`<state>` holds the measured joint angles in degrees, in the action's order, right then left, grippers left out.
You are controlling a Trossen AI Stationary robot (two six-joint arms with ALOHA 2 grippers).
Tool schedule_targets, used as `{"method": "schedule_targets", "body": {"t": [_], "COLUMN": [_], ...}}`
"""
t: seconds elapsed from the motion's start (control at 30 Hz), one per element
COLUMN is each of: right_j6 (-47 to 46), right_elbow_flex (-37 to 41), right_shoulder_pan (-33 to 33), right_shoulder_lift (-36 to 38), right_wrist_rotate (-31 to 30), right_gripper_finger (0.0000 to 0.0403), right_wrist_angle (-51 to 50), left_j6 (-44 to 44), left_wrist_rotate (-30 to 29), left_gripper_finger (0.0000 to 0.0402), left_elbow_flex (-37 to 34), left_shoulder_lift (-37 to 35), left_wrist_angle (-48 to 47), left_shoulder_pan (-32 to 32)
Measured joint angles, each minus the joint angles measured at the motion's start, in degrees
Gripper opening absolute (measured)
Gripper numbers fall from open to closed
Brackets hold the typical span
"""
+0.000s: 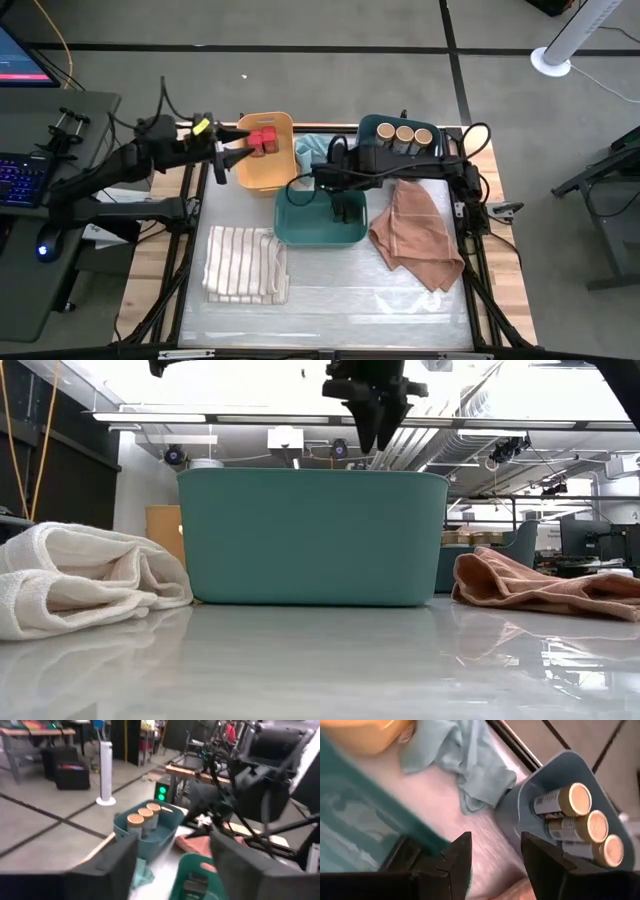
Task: Sort spices by type
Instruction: Return to Home Position
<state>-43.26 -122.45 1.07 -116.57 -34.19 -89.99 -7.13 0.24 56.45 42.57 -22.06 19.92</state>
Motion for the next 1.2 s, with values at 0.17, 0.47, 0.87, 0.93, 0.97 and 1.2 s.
{"method": "schedule_targets", "body": {"t": [0.17,0.47,0.87,0.93,0.97,1.2], "right_j6": [8.7,6.5,-19.7,-18.0,-16.6,-12.0], "right_elbow_flex": [0.0,19.7,56.2,58.3,58.9,59.2], "right_shoulder_pan": [-0.9,0.4,-9.4,-10.8,-11.1,-10.7], "right_shoulder_lift": [0.0,17.2,56.0,57.6,57.6,56.1], "right_wrist_rotate": [0.1,1.7,10.4,10.2,10.4,18.0], "right_gripper_finger": [0.0165,0.0037,0.0002,0.0002,0.0002,0.0001], "right_wrist_angle": [0.0,0.0,25.9,33.1,35.2,40.6], "left_j6": [0.2,-12.0,-25.3,-24.4,-23.8,-16.0], "left_wrist_rotate": [-1.4,2.1,1.9,-0.1,-1.5,-13.4], "left_gripper_finger": [0.0076,0.0003,0.0,0.0,0.0,0.0], "left_elbow_flex": [-1.8,-23.1,-39.4,-39.8,-39.8,-40.8], "left_shoulder_lift": [-2.1,-7.6,-11.3,-14.1,-15.6,-23.5], "left_wrist_angle": [3.6,34.9,52.4,48.1,45.5,34.9], "left_shoulder_pan": [0.0,-0.8,-9.3,-12.0,-13.4,-20.1]}}
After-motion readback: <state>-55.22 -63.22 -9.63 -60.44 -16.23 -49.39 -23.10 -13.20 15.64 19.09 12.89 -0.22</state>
